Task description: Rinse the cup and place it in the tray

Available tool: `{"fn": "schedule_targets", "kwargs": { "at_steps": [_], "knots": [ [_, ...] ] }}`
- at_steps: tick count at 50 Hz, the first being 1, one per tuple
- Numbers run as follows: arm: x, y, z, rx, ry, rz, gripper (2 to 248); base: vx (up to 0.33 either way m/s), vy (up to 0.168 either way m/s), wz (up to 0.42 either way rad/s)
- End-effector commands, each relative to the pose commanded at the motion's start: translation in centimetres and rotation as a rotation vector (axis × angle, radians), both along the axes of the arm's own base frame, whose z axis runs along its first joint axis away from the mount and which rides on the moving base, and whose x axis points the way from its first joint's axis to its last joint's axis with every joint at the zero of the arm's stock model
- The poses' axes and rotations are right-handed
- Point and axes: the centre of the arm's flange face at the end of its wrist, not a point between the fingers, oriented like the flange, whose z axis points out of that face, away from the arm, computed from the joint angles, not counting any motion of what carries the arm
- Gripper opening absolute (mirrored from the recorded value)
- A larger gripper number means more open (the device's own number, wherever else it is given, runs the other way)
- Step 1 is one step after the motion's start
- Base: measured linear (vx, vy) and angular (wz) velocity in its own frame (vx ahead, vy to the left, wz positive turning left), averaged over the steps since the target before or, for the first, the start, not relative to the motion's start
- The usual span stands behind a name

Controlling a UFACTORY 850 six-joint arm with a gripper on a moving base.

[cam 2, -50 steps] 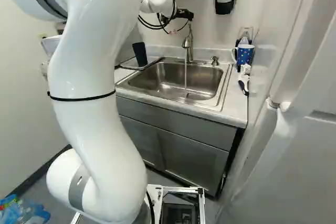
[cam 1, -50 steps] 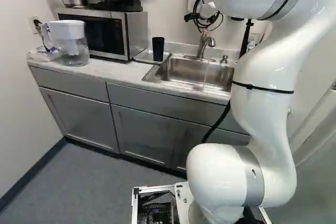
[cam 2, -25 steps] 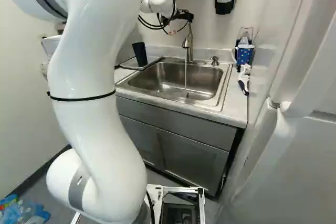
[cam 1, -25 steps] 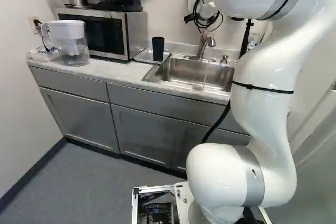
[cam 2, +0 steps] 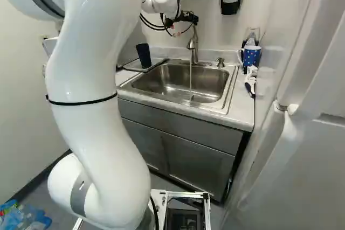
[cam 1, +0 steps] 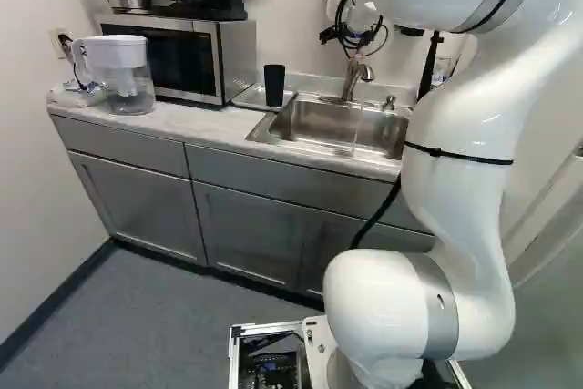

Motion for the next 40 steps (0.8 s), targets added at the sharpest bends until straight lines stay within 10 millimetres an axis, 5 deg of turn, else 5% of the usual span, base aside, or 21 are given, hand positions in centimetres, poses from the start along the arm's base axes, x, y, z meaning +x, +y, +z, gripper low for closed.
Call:
{"fn": "schedule_targets", "kwargs": {
  "at_steps": [40],
  "knots": [
    [-1.3,0.1,-0.5,0.012,0.073,-0.003,247,0.000,0.000,0.000]
  ]
}}
